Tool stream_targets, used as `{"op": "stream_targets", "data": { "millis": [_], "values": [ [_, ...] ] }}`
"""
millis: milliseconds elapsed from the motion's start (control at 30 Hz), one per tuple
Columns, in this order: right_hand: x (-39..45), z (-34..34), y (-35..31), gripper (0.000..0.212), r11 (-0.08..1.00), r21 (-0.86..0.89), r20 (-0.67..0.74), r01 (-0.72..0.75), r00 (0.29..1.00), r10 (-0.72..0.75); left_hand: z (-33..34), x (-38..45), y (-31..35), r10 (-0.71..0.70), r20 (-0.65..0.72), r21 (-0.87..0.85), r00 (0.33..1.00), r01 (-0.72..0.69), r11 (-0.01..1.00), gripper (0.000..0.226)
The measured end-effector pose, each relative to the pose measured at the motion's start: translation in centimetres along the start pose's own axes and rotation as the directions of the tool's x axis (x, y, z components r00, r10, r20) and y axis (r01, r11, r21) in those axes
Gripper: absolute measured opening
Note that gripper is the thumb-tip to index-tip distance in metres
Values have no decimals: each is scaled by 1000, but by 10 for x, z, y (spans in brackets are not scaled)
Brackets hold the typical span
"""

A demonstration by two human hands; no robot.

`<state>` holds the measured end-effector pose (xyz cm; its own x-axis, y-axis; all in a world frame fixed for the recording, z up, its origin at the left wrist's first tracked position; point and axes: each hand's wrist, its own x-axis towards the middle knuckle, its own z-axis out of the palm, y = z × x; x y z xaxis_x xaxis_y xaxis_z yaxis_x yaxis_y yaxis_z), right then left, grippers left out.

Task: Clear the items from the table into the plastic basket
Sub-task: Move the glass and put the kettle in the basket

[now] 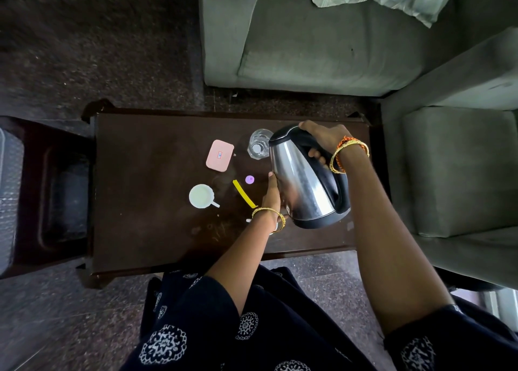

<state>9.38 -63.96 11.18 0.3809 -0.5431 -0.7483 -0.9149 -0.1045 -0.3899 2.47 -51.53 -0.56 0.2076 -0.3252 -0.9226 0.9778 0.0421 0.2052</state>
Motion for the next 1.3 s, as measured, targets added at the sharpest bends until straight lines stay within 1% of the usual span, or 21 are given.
{"op": "stream_targets", "data": {
  "millis": [100, 267, 400, 533, 633, 867, 1167, 1300],
  "values": [
    [-4, -3, -1, 54, 1000, -13, 7, -3, 1000, 3, 1, -6, -3, 17, 3, 19, 1000, -17, 1000, 79],
    [-9, -7, -1, 50, 999, -39, 6, -6, 1000, 6, 4, -18, -8, 0, 30, 25, 1000, -1, 1000, 77],
    [-14, -12, -1, 53, 998, -60, 2, -15, 1000, 15, 7, -22, -11, 38, 62, 41, 997, -41, 998, 72],
    [-19, -18, -4, 52, 998, -64, -2, -13, 1000, 13, 9, -27, -12, 5, 70, 90, 998, -11, 996, 76],
    [-22, -21, -6, 49, 997, -75, -16, -4, 1000, 3, 10, -29, -11, -4, 88, 100, 996, -5, 995, 75],
    [-26, -27, -10, 45, 993, -114, -27, 7, 1000, -10, 12, -30, -13, 35, 110, 132, 993, -50, 990, 74],
    [-11, -30, -7, 42, 989, -138, 31, 53, 998, -49, 10, -29, -12, 64, 102, 184, 993, -82, 980, 75],
    [-3, -30, -4, 43, 985, -162, 53, 53, 998, -45, 11, -30, -13, 52, 96, 187, 994, -70, 980, 69]
  ]
}}
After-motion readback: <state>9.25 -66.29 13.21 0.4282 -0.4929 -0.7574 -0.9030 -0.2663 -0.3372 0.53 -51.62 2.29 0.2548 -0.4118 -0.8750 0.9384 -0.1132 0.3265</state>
